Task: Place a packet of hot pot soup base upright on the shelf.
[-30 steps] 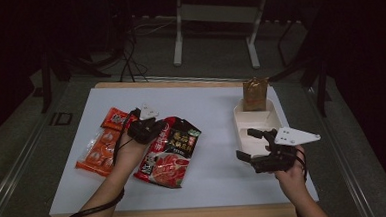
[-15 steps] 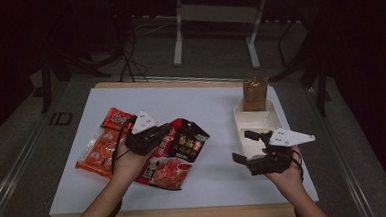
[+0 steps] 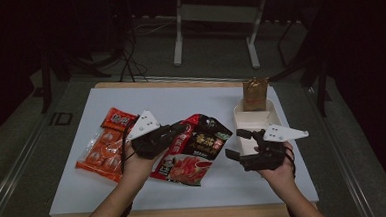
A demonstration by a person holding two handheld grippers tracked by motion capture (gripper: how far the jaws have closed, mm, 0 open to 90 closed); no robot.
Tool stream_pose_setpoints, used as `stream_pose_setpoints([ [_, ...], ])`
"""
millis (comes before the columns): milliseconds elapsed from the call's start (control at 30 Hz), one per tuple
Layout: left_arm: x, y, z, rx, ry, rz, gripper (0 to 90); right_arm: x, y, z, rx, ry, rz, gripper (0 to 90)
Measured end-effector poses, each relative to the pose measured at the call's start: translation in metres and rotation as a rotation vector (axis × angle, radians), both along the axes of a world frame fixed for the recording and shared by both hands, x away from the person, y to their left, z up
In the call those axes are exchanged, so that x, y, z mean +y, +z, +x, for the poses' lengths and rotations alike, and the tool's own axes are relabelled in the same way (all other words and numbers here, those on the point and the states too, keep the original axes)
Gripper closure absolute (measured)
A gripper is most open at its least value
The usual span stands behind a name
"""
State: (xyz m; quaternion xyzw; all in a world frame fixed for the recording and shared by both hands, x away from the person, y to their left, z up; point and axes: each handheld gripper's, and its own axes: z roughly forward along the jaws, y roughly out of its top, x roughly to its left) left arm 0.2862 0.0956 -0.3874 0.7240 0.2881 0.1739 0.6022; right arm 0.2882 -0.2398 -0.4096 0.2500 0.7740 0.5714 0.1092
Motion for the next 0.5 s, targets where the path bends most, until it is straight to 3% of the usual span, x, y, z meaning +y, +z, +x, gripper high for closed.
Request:
stream_pose_setpoints([
  [133, -0.006, 0.004, -0.002, -0.007, -0.020, -0.042, 88.8, 0.005, 0.001, 0.001, -0.007, -0.009, 0.048, 22.6],
  [267, -0.011, 0.004, -0.005, -0.016, -0.035, -0.044, 88.9, 0.008, 0.000, 0.000, 0.001, -0.026, 0.091, 28.1],
  [300, -0.014, 0.004, -0.007, -0.031, -0.046, -0.043, 88.9, 0.009, -0.001, 0.000, 0.004, -0.026, 0.100, 32.6],
  [367, -0.015, 0.005, -0.009, -0.039, -0.053, -0.043, 88.9, 0.011, -0.004, 0.002, 0.034, 0.007, 0.112, 55.6],
  [400, -0.015, 0.005, -0.009, -0.033, -0.057, -0.051, 88.9, 0.011, -0.005, 0.002, 0.036, 0.024, 0.119, 55.6],
  [433, -0.014, 0.005, -0.009, -0.029, -0.058, -0.063, 88.9, 0.012, -0.004, 0.002, 0.035, 0.026, 0.116, 65.5],
  [500, -0.013, 0.005, -0.008, -0.026, -0.062, -0.069, 88.9, 0.011, -0.003, 0.002, 0.039, 0.045, 0.116, 69.9],
])
